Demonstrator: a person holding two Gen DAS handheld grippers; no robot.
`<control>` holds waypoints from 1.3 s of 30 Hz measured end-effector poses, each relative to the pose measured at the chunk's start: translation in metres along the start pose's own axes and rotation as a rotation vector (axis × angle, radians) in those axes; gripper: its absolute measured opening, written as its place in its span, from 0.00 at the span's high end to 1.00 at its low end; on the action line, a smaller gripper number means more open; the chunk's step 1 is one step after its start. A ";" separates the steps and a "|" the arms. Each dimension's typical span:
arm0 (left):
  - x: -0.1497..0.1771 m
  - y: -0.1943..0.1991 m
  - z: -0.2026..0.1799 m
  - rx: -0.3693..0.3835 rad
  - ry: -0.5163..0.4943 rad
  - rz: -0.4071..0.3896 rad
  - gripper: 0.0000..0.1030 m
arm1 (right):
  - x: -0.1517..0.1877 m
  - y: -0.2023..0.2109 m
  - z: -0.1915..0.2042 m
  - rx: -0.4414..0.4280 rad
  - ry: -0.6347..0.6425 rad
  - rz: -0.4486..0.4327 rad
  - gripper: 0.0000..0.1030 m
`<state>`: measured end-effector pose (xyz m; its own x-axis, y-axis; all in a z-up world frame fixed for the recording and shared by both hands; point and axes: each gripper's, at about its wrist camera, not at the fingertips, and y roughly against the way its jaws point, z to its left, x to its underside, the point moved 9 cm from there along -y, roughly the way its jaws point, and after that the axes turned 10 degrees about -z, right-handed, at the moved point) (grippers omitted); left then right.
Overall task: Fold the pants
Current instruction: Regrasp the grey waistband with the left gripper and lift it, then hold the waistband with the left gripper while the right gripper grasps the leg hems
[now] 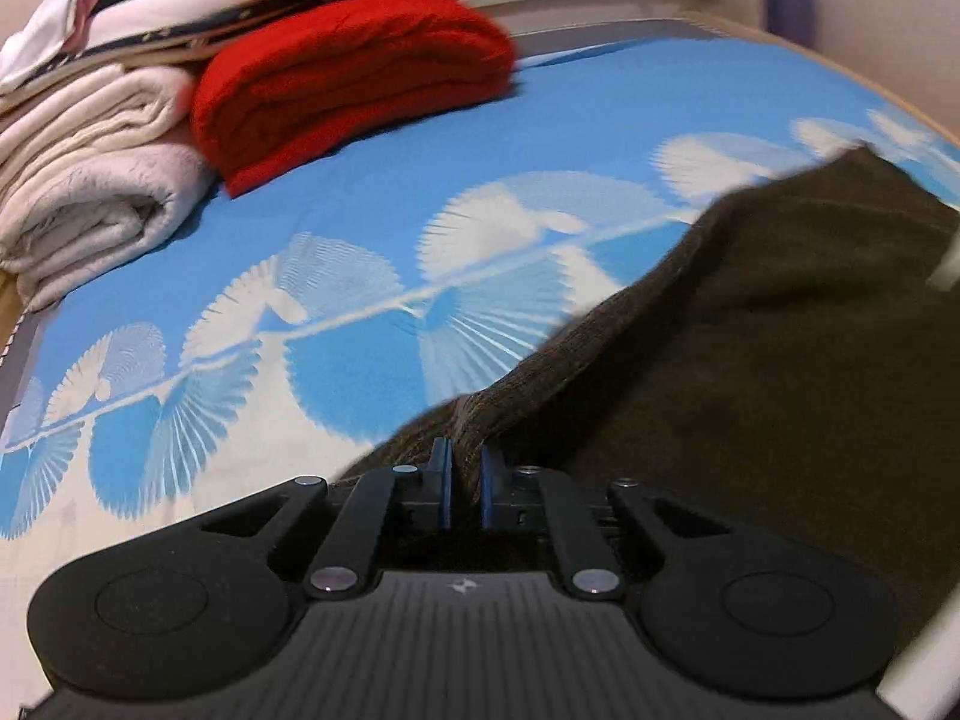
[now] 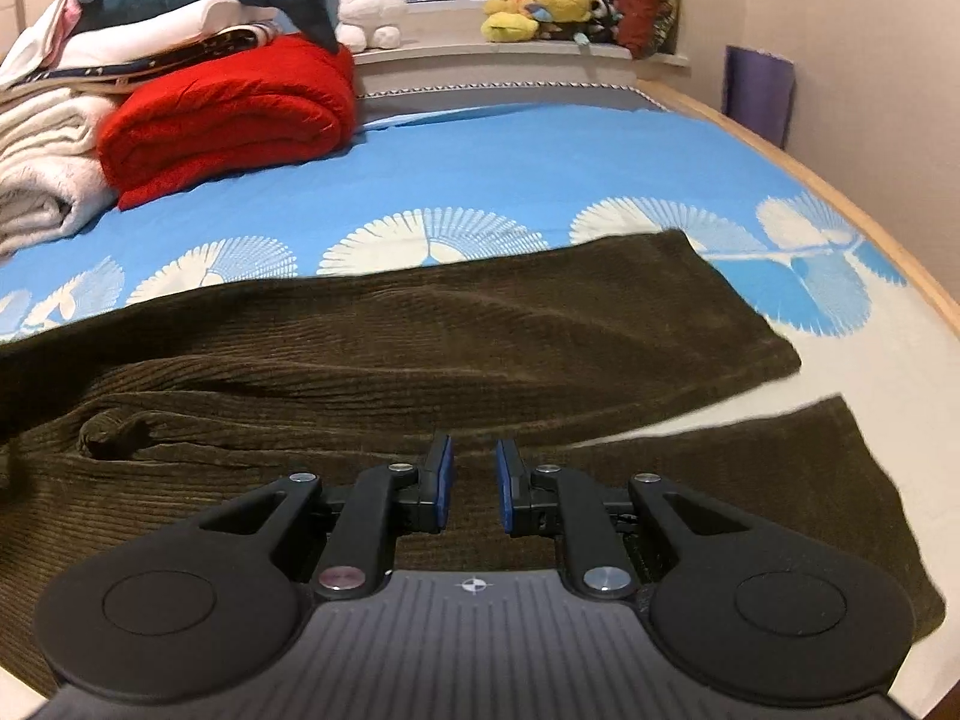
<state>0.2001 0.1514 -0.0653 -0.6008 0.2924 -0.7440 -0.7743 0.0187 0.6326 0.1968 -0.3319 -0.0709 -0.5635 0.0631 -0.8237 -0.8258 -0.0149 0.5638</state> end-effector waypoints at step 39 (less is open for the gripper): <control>0.133 -0.008 0.066 -0.132 0.874 0.313 0.71 | -0.018 -0.109 0.057 -0.245 -0.525 0.080 0.69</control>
<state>0.1395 0.2533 -0.1555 -0.6806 -0.5574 -0.4755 -0.5362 -0.0633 0.8417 0.2982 -0.2749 -0.1136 -0.5887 0.5377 -0.6036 -0.7979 -0.2666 0.5407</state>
